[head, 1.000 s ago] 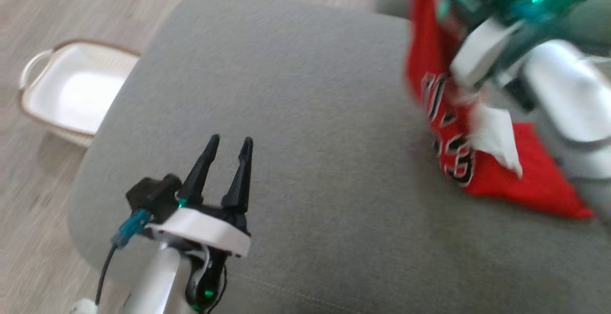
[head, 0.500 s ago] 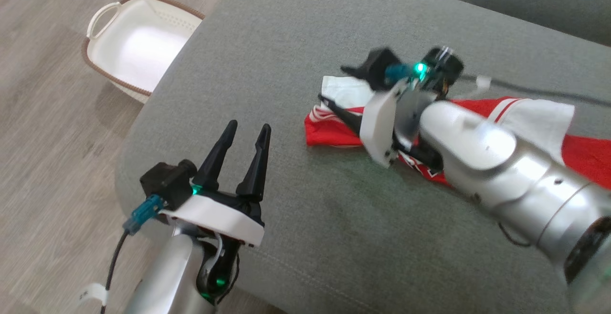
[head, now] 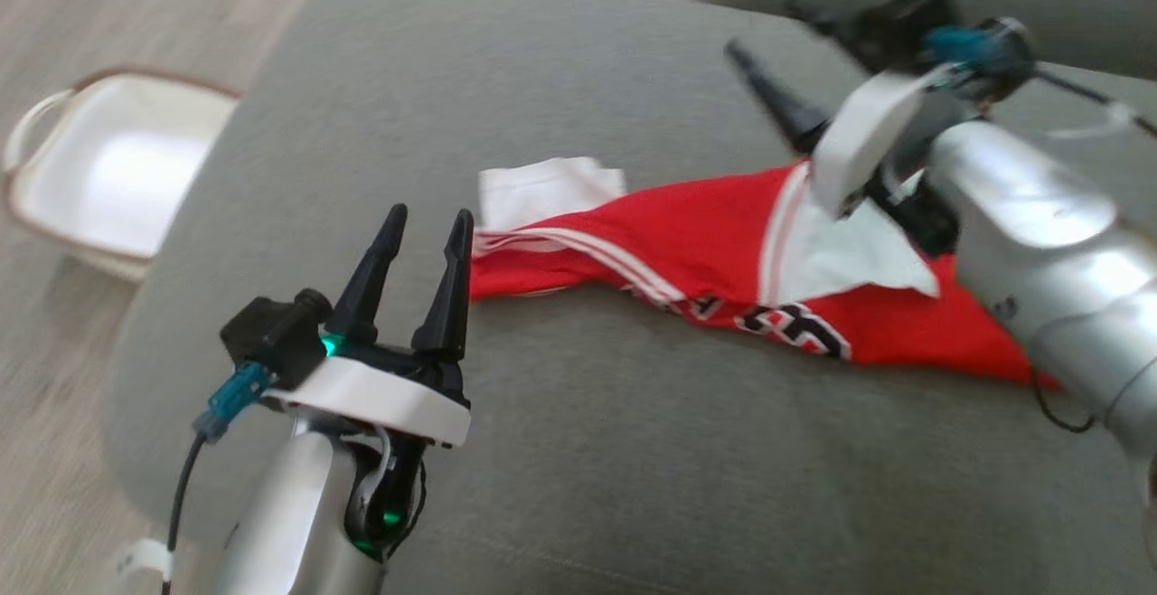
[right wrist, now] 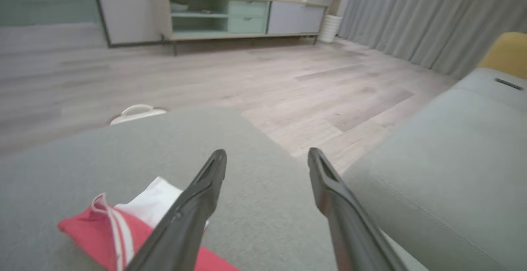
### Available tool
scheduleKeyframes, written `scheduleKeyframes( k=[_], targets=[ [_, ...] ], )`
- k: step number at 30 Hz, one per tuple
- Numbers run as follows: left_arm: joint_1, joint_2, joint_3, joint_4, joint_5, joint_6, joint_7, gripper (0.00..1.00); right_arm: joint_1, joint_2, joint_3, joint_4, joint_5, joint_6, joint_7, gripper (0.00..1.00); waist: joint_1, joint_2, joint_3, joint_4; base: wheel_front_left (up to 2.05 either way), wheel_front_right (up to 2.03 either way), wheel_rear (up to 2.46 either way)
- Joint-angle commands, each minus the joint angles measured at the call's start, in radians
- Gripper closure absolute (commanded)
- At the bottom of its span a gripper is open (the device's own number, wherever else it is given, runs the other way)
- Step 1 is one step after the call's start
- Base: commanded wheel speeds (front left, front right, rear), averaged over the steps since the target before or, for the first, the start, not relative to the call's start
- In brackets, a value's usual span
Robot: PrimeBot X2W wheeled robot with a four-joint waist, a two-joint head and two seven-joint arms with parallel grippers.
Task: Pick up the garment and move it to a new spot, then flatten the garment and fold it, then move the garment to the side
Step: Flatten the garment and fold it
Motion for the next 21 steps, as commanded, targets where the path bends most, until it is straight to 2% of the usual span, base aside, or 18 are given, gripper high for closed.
scheduleKeyframes(
  k=[1,6,9,13,16,17,21],
  targets=[
    [-0.040,0.008,0.038,-0.045,0.015,-0.005,-0.006,0.00,-0.014,-0.012,-0.049,0.012,0.015,-0.001,-0.049,0.00,0.0000,0.0000,-0.026,-0.091,0.00,0.00,0.00],
    [-0.033,0.008,0.058,-0.072,0.025,-0.009,-0.006,0.00,0.037,-0.025,-0.203,0.041,0.004,-0.001,-0.103,0.00,0.0000,0.0000,-0.037,-0.201,0.00,0.00,0.00],
    [-0.031,0.008,0.075,-0.084,0.034,-0.010,-0.006,0.00,0.090,-0.049,-0.390,-0.045,-0.067,-0.001,-0.104,0.00,0.0000,0.0000,-0.032,-0.264,0.00,0.00,0.00],
    [-0.026,0.008,0.089,-0.090,0.043,-0.013,-0.006,0.00,0.276,-0.049,-0.668,-0.199,-0.218,-0.001,-0.104,0.00,0.0000,0.0000,-0.032,-0.320,0.00,0.00,0.00],
    [-0.017,0.008,0.098,-0.092,0.045,-0.014,-0.006,0.00,0.453,0.001,-0.870,-0.332,-0.344,-0.001,-0.104,0.00,0.0000,0.0000,-0.034,-0.351,0.00,0.00,0.00],
    [-0.017,0.008,0.098,-0.092,0.045,-0.014,-0.006,0.00,0.453,0.001,-0.870,-0.332,-0.344,-0.001,-0.104,0.00,0.0000,0.0000,-0.034,-0.351,0.00,0.00,0.00],
    [0.004,0.008,0.105,-0.096,0.045,-0.015,-0.006,0.00,0.690,0.131,-1.094,-0.520,-0.488,-0.001,-0.104,0.00,0.0000,0.0000,-0.033,-0.378,0.00,0.00,0.00]
  ],
)
